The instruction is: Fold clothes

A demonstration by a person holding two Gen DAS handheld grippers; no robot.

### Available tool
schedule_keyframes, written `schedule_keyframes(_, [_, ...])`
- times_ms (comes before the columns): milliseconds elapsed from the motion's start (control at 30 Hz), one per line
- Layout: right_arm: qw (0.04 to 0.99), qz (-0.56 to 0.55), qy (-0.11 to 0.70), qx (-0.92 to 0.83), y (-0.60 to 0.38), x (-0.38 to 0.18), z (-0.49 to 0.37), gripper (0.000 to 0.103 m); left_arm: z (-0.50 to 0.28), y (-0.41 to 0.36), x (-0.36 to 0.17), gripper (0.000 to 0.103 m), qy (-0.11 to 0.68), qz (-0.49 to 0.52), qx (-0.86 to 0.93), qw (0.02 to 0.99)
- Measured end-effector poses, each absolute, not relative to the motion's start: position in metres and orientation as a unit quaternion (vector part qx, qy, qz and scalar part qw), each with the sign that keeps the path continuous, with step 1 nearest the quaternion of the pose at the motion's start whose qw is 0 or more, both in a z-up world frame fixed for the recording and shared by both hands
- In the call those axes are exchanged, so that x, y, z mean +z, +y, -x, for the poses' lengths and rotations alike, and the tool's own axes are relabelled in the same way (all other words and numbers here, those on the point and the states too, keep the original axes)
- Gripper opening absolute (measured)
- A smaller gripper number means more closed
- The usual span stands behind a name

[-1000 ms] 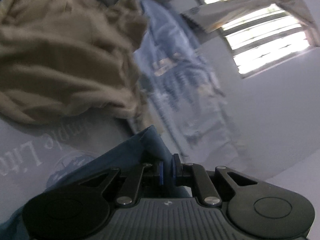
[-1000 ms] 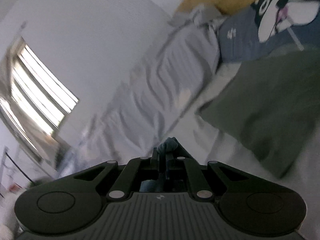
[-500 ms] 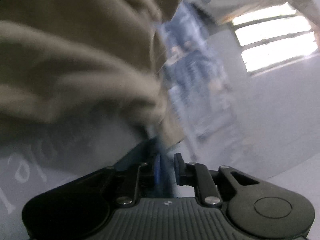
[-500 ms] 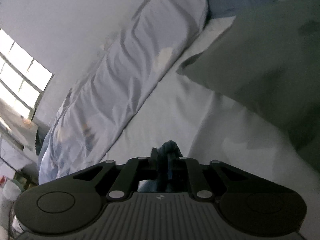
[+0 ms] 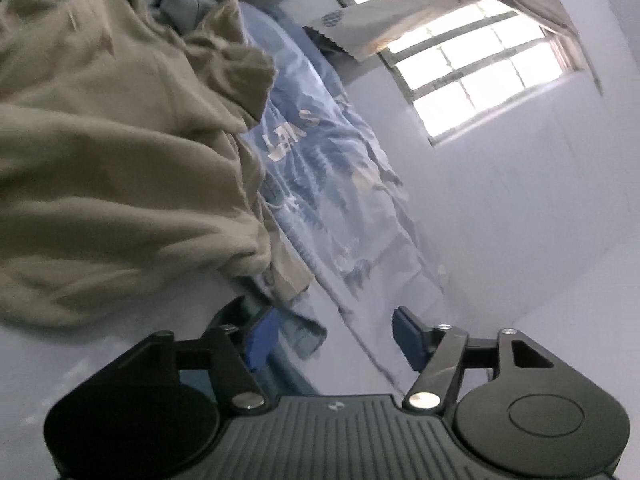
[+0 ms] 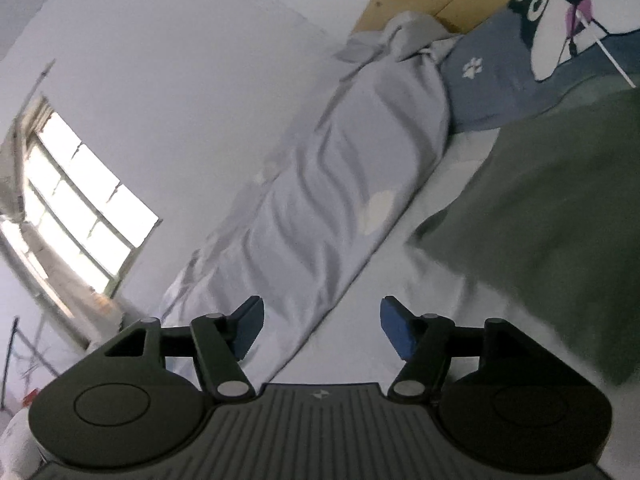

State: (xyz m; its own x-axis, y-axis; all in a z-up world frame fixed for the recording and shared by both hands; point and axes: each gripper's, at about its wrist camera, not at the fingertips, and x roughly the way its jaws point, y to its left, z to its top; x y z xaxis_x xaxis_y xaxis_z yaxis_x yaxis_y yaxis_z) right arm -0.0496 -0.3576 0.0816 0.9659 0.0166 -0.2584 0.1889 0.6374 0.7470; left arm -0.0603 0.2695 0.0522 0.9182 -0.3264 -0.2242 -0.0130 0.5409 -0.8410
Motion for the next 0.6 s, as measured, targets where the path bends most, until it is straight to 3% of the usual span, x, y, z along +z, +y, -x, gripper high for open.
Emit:
schedule_keyframes(333, [0.926, -0.357, 0.121, 0.007, -0.296, 0.106, 0.115, 0.075, 0.15, 0.282, 0.05, 0.066, 0.236, 0.419, -0.071, 0.874])
schedule_keyframes(600, [0.938, -0.311, 0.148, 0.034, -0.239, 0.103, 0.169, 0.076, 0.174, 0.285, 0.035, 0.066, 0.299, 0.366, -0.05, 0.88])
